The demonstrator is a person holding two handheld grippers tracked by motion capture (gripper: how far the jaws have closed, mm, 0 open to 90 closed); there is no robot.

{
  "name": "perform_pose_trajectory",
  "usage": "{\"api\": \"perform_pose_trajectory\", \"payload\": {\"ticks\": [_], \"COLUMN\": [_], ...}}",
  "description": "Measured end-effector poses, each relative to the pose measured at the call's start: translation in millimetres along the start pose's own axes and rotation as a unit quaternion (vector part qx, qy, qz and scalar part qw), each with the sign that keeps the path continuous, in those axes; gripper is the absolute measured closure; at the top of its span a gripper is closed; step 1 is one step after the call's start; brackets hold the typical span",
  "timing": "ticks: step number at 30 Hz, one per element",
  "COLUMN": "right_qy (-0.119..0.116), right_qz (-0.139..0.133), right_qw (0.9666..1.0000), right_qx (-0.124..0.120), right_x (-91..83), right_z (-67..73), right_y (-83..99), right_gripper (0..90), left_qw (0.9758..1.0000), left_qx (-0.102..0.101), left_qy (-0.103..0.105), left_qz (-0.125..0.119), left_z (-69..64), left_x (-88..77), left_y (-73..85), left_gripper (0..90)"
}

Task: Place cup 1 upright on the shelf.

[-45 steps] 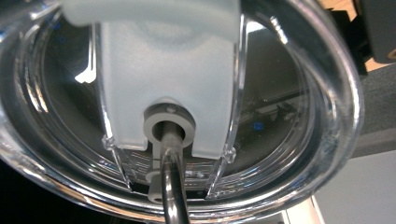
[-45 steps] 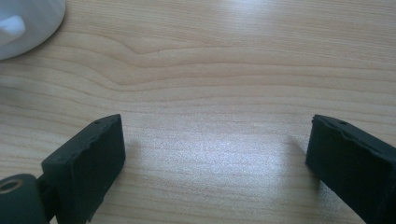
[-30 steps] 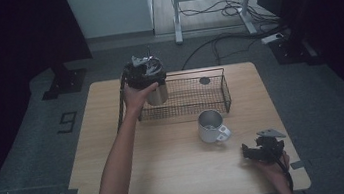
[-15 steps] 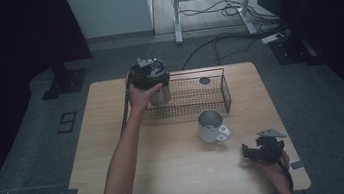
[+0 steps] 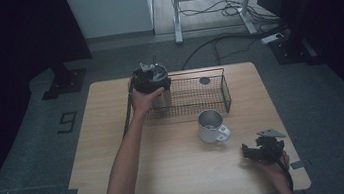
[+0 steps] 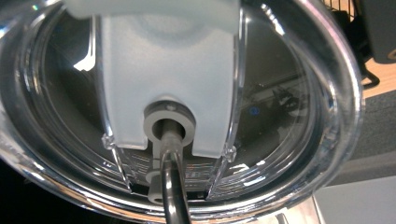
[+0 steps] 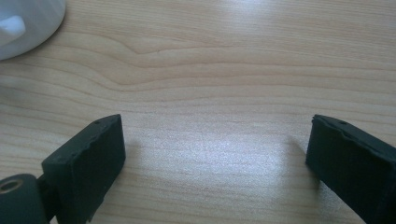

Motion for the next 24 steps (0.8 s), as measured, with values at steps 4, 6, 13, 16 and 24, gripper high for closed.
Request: {"api": "perform_pose_trajectory", "payload": {"ticks": [4,6,13,16,24], "right_qy": [0.0,0.0,0.0,0.0,0.0], "right_qz": [0.0,0.0,0.0,0.0,0.0], "right_qw": [1.0,1.0,1.0,1.0,1.0], "right_qx": [0.0,0.0,0.0,0.0,0.001], "right_x": [0.0,0.0,0.0,0.0,-0.1], "right_z": [0.0,0.0,0.0,0.0,-0.1], "right_y": [0.0,0.0,0.0,0.0,0.0], "right_gripper": [4.3,4.3,4.3,4.3,4.3], "left_qw": [1.0,1.0,0.9999,0.9998,0.9997], "left_qx": [0.0,0.001,-0.005,-0.006,-0.005], "left_qy": [-0.002,-0.004,-0.007,-0.008,-0.009], "left_qz": [0.006,0.008,0.01,0.015,0.021], "left_z": [1.4,1.9,5.3,5.6,4.8], "left_x": [2.6,3.7,6.1,8.1,12.1], "left_y": [4.6,6.6,14.0,18.0,26.2], "left_gripper": [3.9,3.8,3.8,3.8,3.8]}}
Point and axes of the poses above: each handheld gripper's, and its own axes: x roughly forward along the jaws, y roughly out of its underside, z roughly to its left, the point moved 4 cm from there along x, roughly forward along the jaws, and after that the axes turned 5 degrees about -z, right-handed, at the moved point
